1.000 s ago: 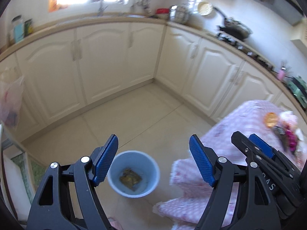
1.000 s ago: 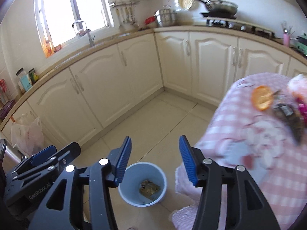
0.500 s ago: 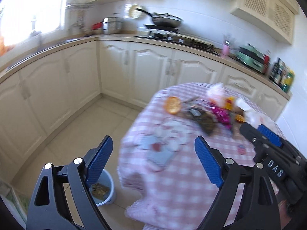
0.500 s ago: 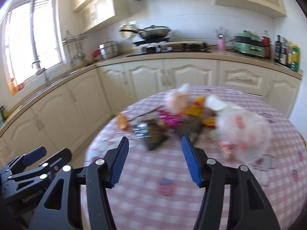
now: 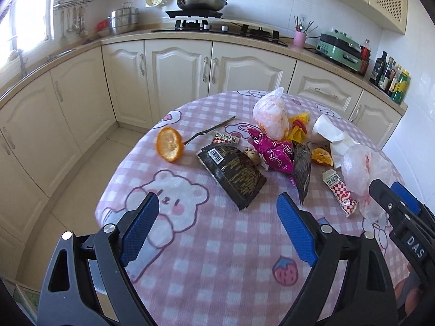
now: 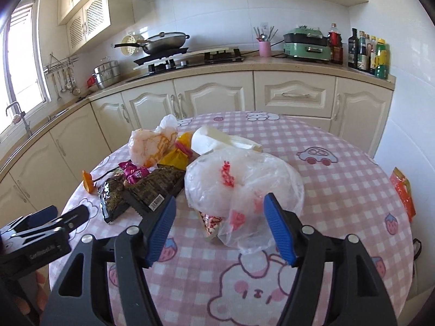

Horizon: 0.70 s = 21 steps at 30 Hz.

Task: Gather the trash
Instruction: 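Return both tools to the table over the dark wrapper, then grasp the dark wrapper with the left tool while the right tool grasps a small wrapper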

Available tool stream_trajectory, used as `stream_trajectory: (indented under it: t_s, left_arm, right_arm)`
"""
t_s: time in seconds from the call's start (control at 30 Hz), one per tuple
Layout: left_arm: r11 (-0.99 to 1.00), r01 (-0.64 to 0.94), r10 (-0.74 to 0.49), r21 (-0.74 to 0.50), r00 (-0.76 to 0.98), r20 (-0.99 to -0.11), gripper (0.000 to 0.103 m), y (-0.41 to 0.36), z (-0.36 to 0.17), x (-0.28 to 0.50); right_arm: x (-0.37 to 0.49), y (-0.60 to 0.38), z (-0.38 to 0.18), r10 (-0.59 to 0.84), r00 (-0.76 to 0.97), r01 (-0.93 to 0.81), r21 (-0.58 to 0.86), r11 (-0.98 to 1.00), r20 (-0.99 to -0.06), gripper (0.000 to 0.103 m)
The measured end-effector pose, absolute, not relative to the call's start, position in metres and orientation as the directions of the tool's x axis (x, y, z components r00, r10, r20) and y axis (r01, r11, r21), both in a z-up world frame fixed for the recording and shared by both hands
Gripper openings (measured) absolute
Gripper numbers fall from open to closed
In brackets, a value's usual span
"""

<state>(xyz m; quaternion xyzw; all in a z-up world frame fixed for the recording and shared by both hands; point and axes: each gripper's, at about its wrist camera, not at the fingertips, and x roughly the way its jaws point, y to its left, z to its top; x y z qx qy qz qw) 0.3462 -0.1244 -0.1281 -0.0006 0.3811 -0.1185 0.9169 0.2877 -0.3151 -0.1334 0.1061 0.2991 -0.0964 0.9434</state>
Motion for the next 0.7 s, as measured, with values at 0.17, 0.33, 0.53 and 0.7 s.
stream_trajectory:
  t_s: [0.17,0.33,0.53,0.7]
  left_arm:
    - [0.971,0.212,-0.225,-0.111,0.653,-0.723,0.085,-0.131,-0.138,0.366]
    - [0.968,0.211,-0.241,-0.136,0.624,-0.744,0.081,-0.141,-0.150,0.383]
    - [0.954,0.235,-0.291,-0.184,0.595,-0.750,0.042,-0.145,-0.157,0.393]
    - [0.942,0.263,-0.329,-0.208,0.602,-0.728,0.021,-0.139,-0.152,0.385]
  right_arm:
    - [0.308,-0.295,-0.127,-0.089,0.821,0.190,0.122,0.974,-0.564,0.066]
    - [0.324,-0.285,-0.126,-0.081,0.823,0.174,0.114,0.978,-0.563,0.066]
    - [0.334,-0.280,-0.135,-0.096,0.814,0.177,0.087,0.980,-0.573,0.066]
    - [0.338,-0.271,-0.135,-0.095,0.814,0.161,0.066,0.985,-0.574,0.066]
